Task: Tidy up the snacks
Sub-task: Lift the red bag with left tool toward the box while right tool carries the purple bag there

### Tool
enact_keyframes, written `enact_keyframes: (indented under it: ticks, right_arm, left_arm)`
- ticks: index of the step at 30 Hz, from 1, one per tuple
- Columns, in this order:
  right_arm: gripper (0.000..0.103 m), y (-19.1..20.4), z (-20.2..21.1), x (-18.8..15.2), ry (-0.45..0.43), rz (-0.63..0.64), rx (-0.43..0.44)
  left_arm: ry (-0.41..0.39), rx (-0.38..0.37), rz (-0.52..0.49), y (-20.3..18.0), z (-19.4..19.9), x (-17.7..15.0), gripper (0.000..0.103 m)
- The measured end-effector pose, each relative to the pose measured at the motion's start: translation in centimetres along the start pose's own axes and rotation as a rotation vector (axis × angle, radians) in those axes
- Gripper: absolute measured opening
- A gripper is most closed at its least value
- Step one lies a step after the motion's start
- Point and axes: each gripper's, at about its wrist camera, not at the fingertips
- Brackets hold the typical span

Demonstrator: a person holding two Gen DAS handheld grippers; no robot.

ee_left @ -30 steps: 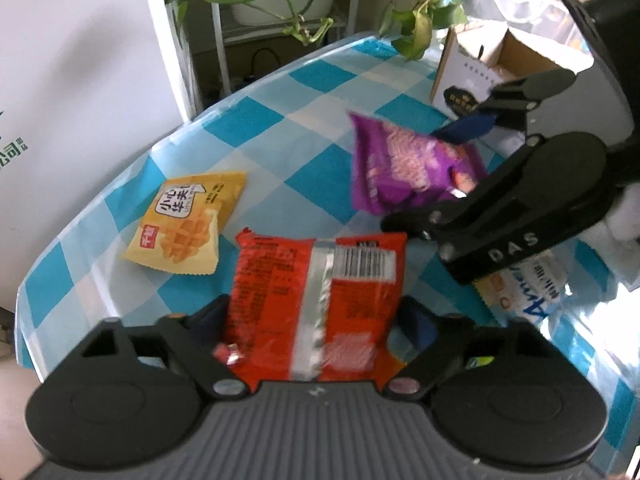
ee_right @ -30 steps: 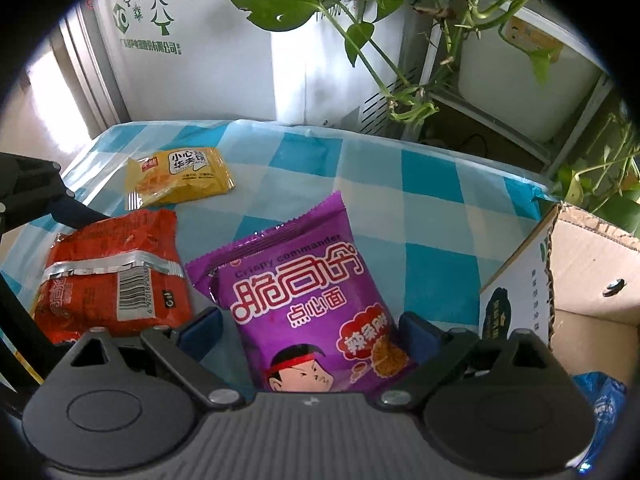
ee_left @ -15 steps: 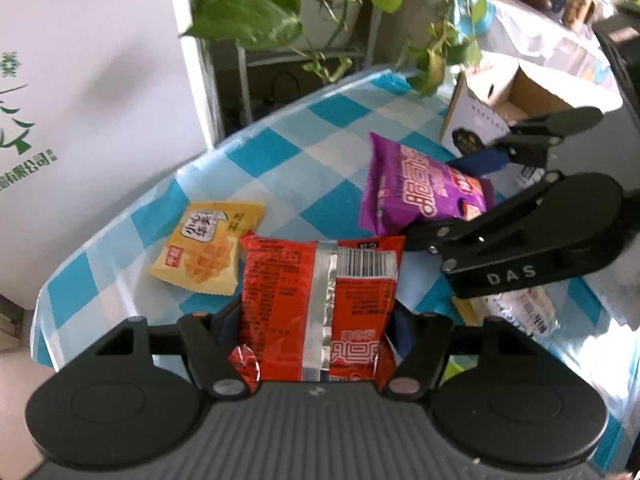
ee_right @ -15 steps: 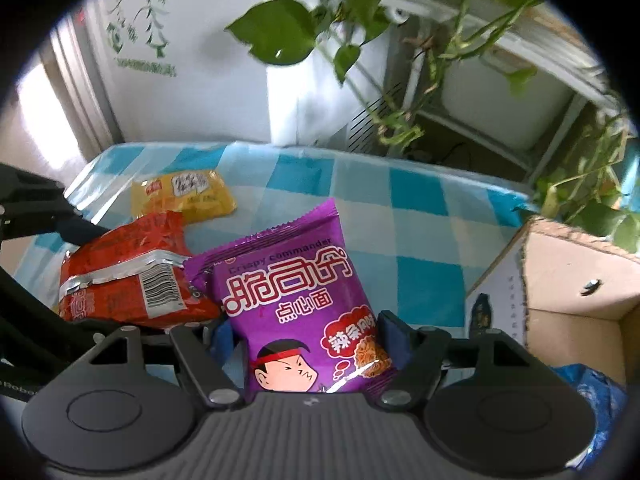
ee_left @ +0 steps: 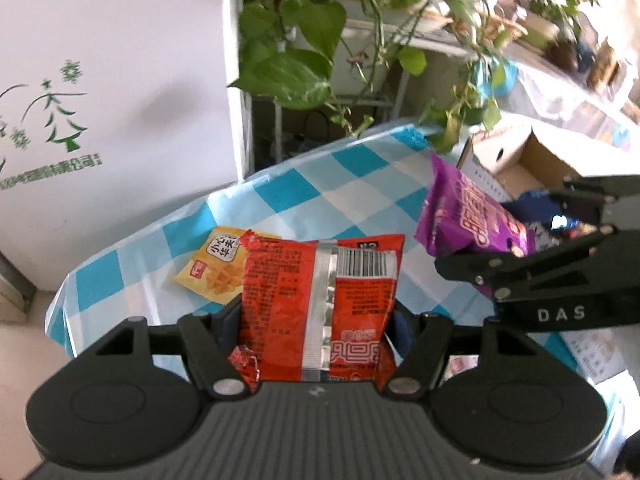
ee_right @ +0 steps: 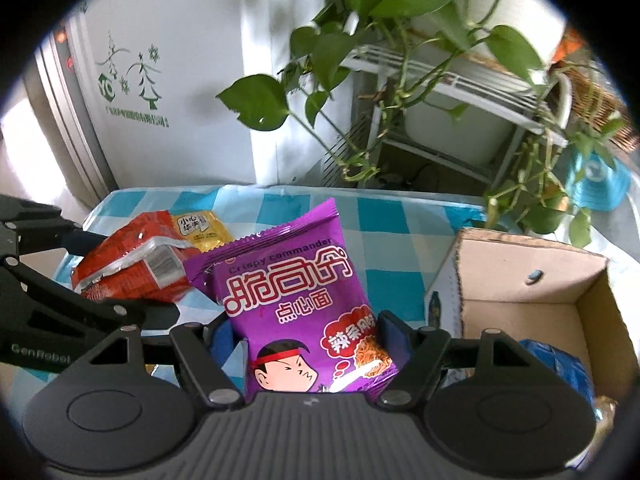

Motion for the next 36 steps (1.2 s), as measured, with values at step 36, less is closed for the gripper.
enact_keyframes:
  ticks: [36]
  right_arm:
    - [0.079, -1.6, 7.2, -0.7, -0.147, -0.177, -0.068]
  left_arm:
    - [-0.211, 0.163, 0.257, -3.2, 5.0, 0.6, 0.069]
Point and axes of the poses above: each gripper's, at about its wrist camera, not at the fingertips, and z roughly against the way its jaws point, y to its left, x to its top, and after that the axes turned 11 degrees about -y, right-handed
